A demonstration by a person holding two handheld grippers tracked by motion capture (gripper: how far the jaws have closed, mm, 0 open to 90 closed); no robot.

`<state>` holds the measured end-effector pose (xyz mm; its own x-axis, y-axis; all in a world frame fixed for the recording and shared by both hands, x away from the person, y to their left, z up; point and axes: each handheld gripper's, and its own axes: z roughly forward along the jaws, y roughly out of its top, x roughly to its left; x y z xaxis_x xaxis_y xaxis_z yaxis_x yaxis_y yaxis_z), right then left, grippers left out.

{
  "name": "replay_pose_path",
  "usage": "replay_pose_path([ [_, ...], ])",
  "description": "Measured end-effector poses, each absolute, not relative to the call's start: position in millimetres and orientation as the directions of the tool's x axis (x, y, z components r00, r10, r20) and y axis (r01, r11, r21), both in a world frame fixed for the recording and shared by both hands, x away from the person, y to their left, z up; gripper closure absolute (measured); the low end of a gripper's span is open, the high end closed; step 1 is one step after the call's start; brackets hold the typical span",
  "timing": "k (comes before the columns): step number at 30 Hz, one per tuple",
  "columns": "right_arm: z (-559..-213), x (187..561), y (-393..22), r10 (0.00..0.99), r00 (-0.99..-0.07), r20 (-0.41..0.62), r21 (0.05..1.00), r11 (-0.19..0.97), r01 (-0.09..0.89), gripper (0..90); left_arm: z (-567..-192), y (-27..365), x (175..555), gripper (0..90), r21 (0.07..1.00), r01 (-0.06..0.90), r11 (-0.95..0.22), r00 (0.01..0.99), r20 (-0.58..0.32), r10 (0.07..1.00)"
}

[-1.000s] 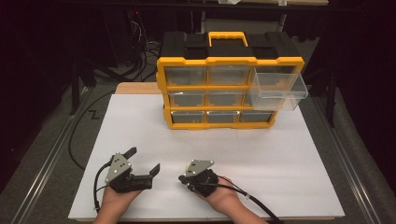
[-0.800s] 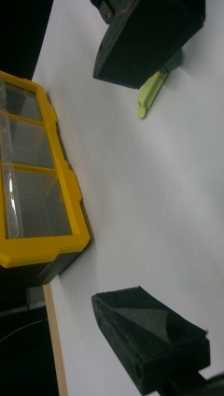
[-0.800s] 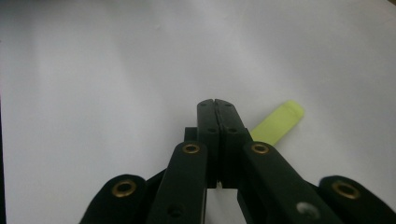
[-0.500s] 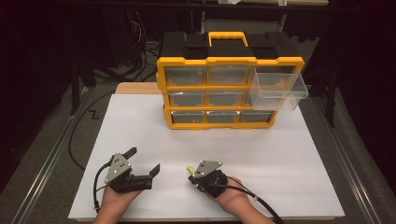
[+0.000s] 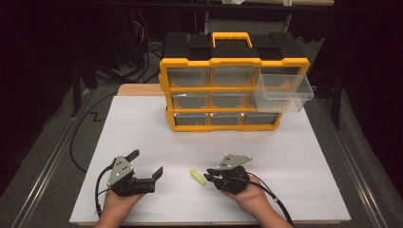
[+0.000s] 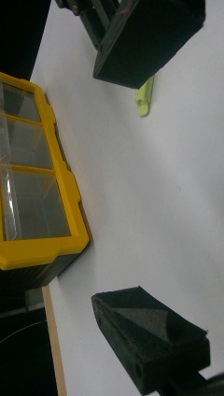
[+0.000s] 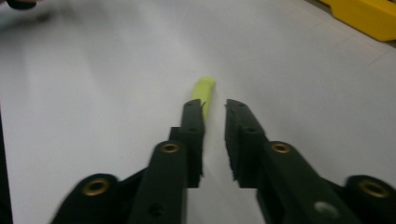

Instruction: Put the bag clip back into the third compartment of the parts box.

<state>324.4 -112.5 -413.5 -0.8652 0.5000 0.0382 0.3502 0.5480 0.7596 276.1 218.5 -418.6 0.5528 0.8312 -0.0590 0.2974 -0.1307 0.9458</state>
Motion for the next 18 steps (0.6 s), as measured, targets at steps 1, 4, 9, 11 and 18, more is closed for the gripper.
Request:
replay_pose_path([
  [1,-413,325,-116,0.514,-0.856,0.051,0.768,0.528,0.363,63.4,-419,219,276,0.3,0.946,0.297,-0.128,0.552,-0.061,0.832],
  [4,-411,327,-119,0.521,-0.850,0.077,0.781,0.498,0.376,48.4,-419,219,276,0.3,0.946,0.297,-0.129,0.552,-0.060,0.832],
  [9,-409,326,-117,0.507,-0.860,0.050,0.794,0.502,0.342,22.0,-419,219,276,0.4,0.946,0.297,-0.129,0.555,-0.061,0.830],
  [11,-408,326,-116,0.509,-0.859,0.044,0.801,0.496,0.335,13.0,-419,219,276,0.3,0.946,0.297,-0.128,0.555,-0.062,0.830],
  [18,-413,331,-109,0.510,-0.859,0.046,0.776,0.523,0.352,0.1,-418,219,276,0.3,0.947,0.293,-0.131,0.556,-0.057,0.829],
])
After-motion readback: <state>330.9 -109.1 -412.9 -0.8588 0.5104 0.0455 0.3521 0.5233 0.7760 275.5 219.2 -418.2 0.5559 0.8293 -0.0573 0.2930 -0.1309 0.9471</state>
